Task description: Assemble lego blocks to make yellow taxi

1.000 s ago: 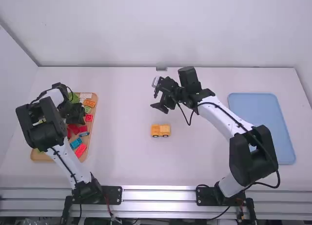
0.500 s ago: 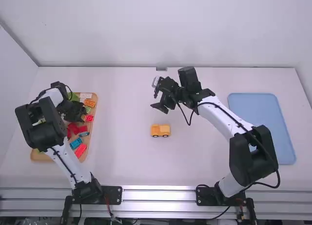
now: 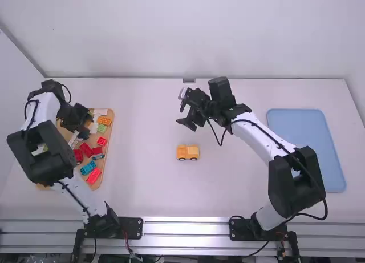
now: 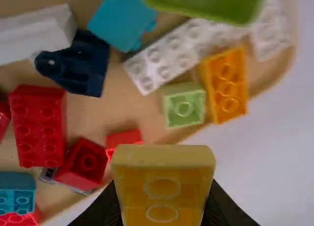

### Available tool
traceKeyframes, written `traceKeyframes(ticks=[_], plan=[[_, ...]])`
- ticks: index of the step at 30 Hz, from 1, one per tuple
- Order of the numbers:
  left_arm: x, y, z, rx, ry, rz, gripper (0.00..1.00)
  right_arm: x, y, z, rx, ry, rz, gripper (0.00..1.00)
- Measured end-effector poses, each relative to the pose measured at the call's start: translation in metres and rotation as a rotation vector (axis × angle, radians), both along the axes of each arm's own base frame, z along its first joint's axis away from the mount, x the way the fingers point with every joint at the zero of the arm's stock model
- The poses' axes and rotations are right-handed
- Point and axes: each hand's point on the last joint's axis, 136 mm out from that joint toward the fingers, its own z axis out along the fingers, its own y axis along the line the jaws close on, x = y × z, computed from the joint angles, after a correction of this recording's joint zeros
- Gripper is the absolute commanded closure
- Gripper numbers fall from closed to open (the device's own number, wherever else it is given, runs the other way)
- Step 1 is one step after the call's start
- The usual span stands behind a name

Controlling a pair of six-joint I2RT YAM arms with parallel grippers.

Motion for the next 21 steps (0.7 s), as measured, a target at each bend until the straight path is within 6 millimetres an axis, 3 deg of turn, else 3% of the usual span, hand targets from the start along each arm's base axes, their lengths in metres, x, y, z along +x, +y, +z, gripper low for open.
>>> traceKeyframes(ticks=[2,5,6,8,9,11,14,15,17,19,21], plan=[[0.007,-0.008,0.013,0.02,-0.087,-0.062,0.98,0.001,0.001,0.002,0.016,0.009,-0.009,0.02],[0.032,-0.05,0.047,0.054,-0.369,-0.299,0.98,-0.003,0.005,0.009,0.073,0.042,0.014,0.01],[0.034,-0.053,0.048,0.056,-0.389,-0.319,0.98,-0.003,0.005,0.01,0.076,0.043,0.015,0.02],[0.044,-0.095,0.059,0.059,-0.565,-0.501,0.98,-0.001,0.01,0.019,0.148,0.051,0.041,0.01],[0.045,-0.1,0.059,0.06,-0.581,-0.52,0.98,-0.001,0.01,0.019,0.156,0.054,0.043,0.01],[0.051,-0.145,0.057,0.045,-0.725,-0.689,0.98,0.008,0.011,0.021,0.239,0.095,0.051,0.01],[0.051,-0.186,0.051,0.022,-0.842,-0.83,0.98,0.014,0.009,0.015,0.311,0.165,0.069,0.02],[0.049,-0.212,0.051,0.012,-0.921,-0.919,0.98,0.015,0.008,0.012,0.366,0.199,0.113,0.01],[0.044,-0.235,0.053,-0.001,-0.989,-1.009,0.98,0.015,0.008,0.012,0.421,0.224,0.166,0.01],[0.028,-0.274,0.056,-0.034,-1.1,-1.18,0.98,0.01,0.005,0.013,0.492,0.254,0.257,0.01],[0.017,-0.295,0.058,-0.056,-1.159,-1.275,0.98,0.007,0.003,0.016,0.527,0.274,0.307,0.01]])
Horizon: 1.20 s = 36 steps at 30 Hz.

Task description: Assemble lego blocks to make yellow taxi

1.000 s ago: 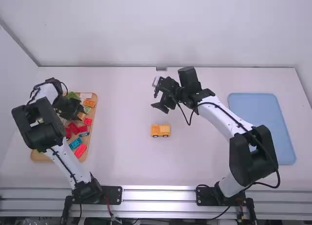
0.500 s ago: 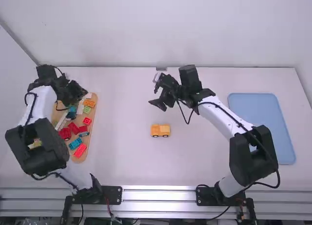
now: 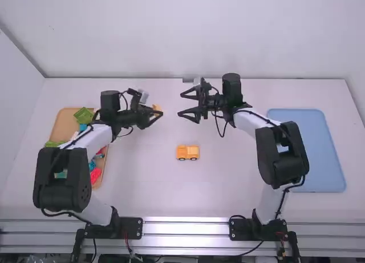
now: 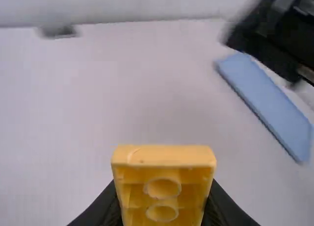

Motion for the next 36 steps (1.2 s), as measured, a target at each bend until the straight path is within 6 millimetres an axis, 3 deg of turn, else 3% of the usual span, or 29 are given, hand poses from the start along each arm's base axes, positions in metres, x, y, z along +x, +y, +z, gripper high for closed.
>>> traceKeyframes(ticks=[4,10,20,27,29,31,33,36], plan=[[-0.024,-0.045,0.009,-0.004,-0.142,-0.201,0.98,-0.016,-0.003,0.008,0.057,0.049,0.123,0.03],[-0.035,-0.078,0.021,0.003,-0.273,-0.311,0.98,-0.032,-0.001,0.012,0.069,0.12,0.211,0.12],[-0.028,-0.083,0.034,-0.008,-0.333,-0.29,0.94,-0.038,0.0,0.012,0.075,0.114,0.241,0.36],[-0.028,-0.083,0.033,-0.017,-0.308,-0.285,0.88,-0.039,0.002,0.012,0.079,0.076,0.244,0.69],[-0.029,-0.084,0.033,-0.024,-0.3,-0.29,0.86,-0.04,0.002,0.013,0.082,0.063,0.249,0.71],[-0.031,-0.084,0.034,-0.034,-0.291,-0.298,0.84,-0.041,0.002,0.013,0.086,0.051,0.256,0.8],[-0.032,-0.085,0.034,-0.036,-0.289,-0.299,0.75,-0.041,0.002,0.013,0.087,0.05,0.258,0.86],[-0.03,-0.084,0.034,-0.031,-0.296,-0.293,0.32,-0.041,0.002,0.013,0.085,0.056,0.257,0.91]])
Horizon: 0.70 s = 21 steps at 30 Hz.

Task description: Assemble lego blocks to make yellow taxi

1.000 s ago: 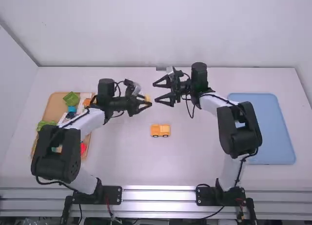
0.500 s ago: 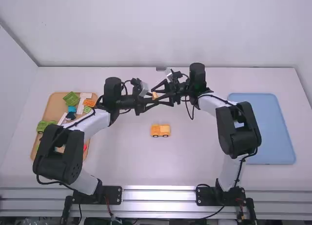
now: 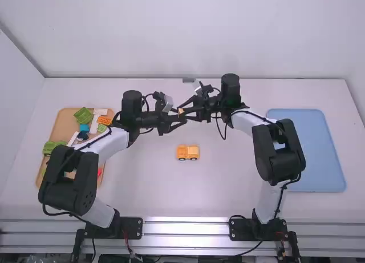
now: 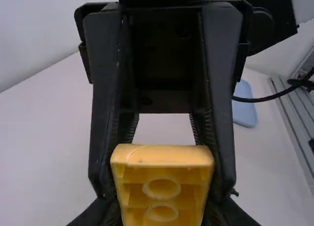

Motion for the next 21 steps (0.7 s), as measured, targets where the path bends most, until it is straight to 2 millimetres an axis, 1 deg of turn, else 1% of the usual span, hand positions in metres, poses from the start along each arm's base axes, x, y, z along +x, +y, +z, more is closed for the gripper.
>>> traceKeyframes(ticks=[1,3,5,6,9,11,12,13,15,16,17,18,19,21], plan=[[0.001,0.0,0.0,0.001,-0.002,0.003,0.01,0.0,0.001,0.0,-0.001,0.003,0.0,0.92],[0.002,0.0,0.0,0.002,-0.007,0.009,0.01,0.002,0.002,0.0,-0.003,-0.001,-0.01,0.94],[0.004,0.001,0.002,0.004,-0.022,0.017,0.01,0.007,0.003,-0.001,-0.013,0.004,-0.043,0.97],[0.006,0.001,0.001,0.008,-0.023,0.026,0.01,0.013,0.004,-0.003,-0.028,0.022,-0.079,0.98],[0.01,0.006,-0.012,0.046,0.033,0.081,0.01,0.037,-0.001,-0.018,-0.092,0.102,-0.223,0.99],[0.013,0.013,-0.029,0.095,0.105,0.14,0.01,0.056,-0.01,-0.039,-0.171,0.183,-0.348,0.99],[0.014,0.016,-0.034,0.114,0.126,0.161,0.01,0.061,-0.014,-0.048,-0.206,0.21,-0.392,0.99],[0.016,0.023,-0.048,0.159,0.176,0.215,0.01,0.069,-0.023,-0.071,-0.298,0.278,-0.484,0.99],[0.019,0.03,-0.059,0.201,0.214,0.269,0.01,0.072,-0.033,-0.094,-0.399,0.338,-0.555,0.99],[0.022,0.04,-0.071,0.251,0.259,0.34,0.01,0.07,-0.042,-0.115,-0.521,0.377,-0.613,0.99],[0.024,0.046,-0.078,0.279,0.284,0.382,0.01,0.066,-0.046,-0.126,-0.599,0.388,-0.631,0.99],[0.024,0.052,-0.083,0.301,0.304,0.412,0.01,0.063,-0.048,-0.132,-0.653,0.388,-0.642,0.99],[0.025,0.065,-0.095,0.359,0.354,0.483,0.01,0.06,-0.05,-0.138,-0.744,0.363,-0.654,0.99],[0.026,0.08,-0.103,0.411,0.398,0.547,0.01,0.055,-0.047,-0.14,-0.828,0.301,-0.644,0.99]])
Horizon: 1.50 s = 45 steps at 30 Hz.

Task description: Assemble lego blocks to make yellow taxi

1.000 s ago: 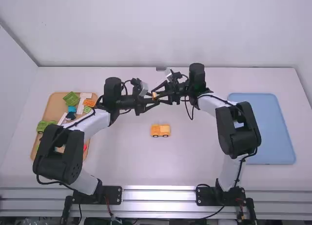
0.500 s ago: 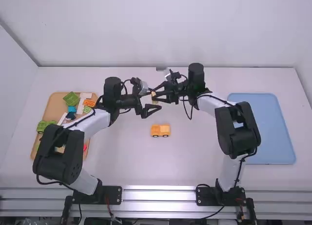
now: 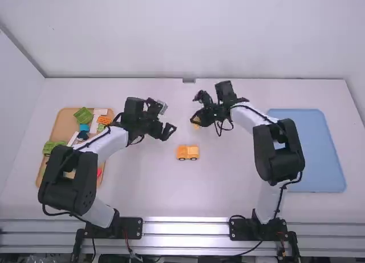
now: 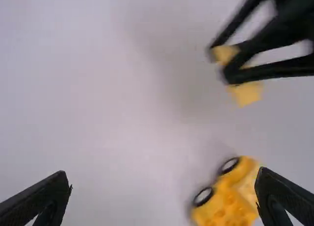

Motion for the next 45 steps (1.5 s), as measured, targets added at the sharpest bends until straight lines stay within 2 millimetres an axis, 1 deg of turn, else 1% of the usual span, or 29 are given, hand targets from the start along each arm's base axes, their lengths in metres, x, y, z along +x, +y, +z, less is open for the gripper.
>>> traceKeyframes(ticks=[2,3,4,6,7,8,9,11,13,14,15,17,18,19,22,23,27,30,31,34,37,39,40,42,45], plan=[[0.002,0.019,-0.002,0.058,0.046,0.071,0.01,-0.004,0.009,0.004,-0.071,-0.048,0.069,0.99],[0.005,0.033,0.007,0.085,0.042,0.117,0.01,-0.007,0.019,0.008,-0.108,-0.094,0.131,0.99],[0.007,0.038,0.012,0.091,0.033,0.134,0.01,-0.008,0.023,0.009,-0.119,-0.11,0.153,0.99],[0.012,0.056,0.04,0.097,-0.035,0.194,0.01,-0.017,0.037,0.011,-0.16,-0.166,0.245,0.99],[0.013,0.069,0.067,0.09,-0.104,0.239,0.01,-0.023,0.044,0.01,-0.183,-0.191,0.291,1.0],[0.013,0.069,0.067,0.09,-0.104,0.239,0.01,-0.023,0.044,0.01,-0.183,-0.191,0.291,1.0],[0.011,0.084,0.097,0.079,-0.186,0.289,0.01,-0.029,0.055,0.009,-0.209,-0.223,0.339,1.0],[0.0,0.105,0.133,0.059,-0.287,0.366,0.01,-0.037,0.069,0.01,-0.247,-0.274,0.407,1.0],[-0.009,0.117,0.148,0.043,-0.336,0.411,0.01,-0.044,0.076,0.01,-0.263,-0.296,0.45,1.0],[-0.02,0.13,0.158,0.026,-0.374,0.464,0.01,-0.052,0.085,0.012,-0.278,-0.32,0.504,1.0],[-0.025,0.139,0.161,0.013,-0.392,0.5,0.01,-0.058,0.091,0.012,-0.286,-0.332,0.537,1.0],[-0.037,0.158,0.16,-0.009,-0.405,0.583,0.01,-0.07,0.102,0.015,-0.309,-0.359,0.604,1.0],[-0.047,0.178,0.155,-0.037,-0.41,0.67,0.01,-0.078,0.11,0.017,-0.335,-0.376,0.652,1.0],[-0.05,0.183,0.153,-0.043,-0.409,0.691,0.01,-0.08,0.112,0.017,-0.341,-0.38,0.668,1.0],[-0.065,0.209,0.139,-0.095,-0.411,0.821,0.01,-0.09,0.127,0.015,-0.391,-0.38,0.768,1.0],[-0.068,0.213,0.137,-0.107,-0.415,0.841,0.01,-0.091,0.128,0.014,-0.4,-0.373,0.782,1.0],[-0.076,0.215,0.131,-0.156,-0.428,0.866,0.01,-0.098,0.135,-0.008,-0.468,-0.294,0.867,1.0],[-0.078,0.214,0.128,-0.172,-0.421,0.87,0.01,-0.104,0.138,-0.036,-0.524,-0.214,0.922,1.0],[-0.078,0.214,0.129,-0.174,-0.421,0.873,0.01,-0.105,0.139,-0.039,-0.529,-0.206,0.929,1.0],[-0.078,0.216,0.129,-0.173,-0.425,0.887,0.01,-0.119,0.139,-0.062,-0.563,-0.146,0.973,1.0],[-0.078,0.217,0.128,-0.173,-0.422,0.894,0.01,-0.124,0.143,-0.067,-0.567,-0.133,0.971,1.0],[-0.076,0.219,0.124,-0.169,-0.408,0.9,0.01,-0.126,0.153,-0.067,-0.556,-0.149,0.952,1.0],[-0.076,0.219,0.123,-0.169,-0.406,0.901,0.01,-0.126,0.153,-0.067,-0.555,-0.15,0.95,1.0],[-0.073,0.221,0.12,-0.168,-0.398,0.903,0.01,-0.124,0.159,-0.067,-0.547,-0.161,0.922,0.97],[-0.07,0.222,0.117,-0.167,-0.395,0.903,0.01,-0.123,0.161,-0.071,-0.543,-0.157,0.891,0.91]])
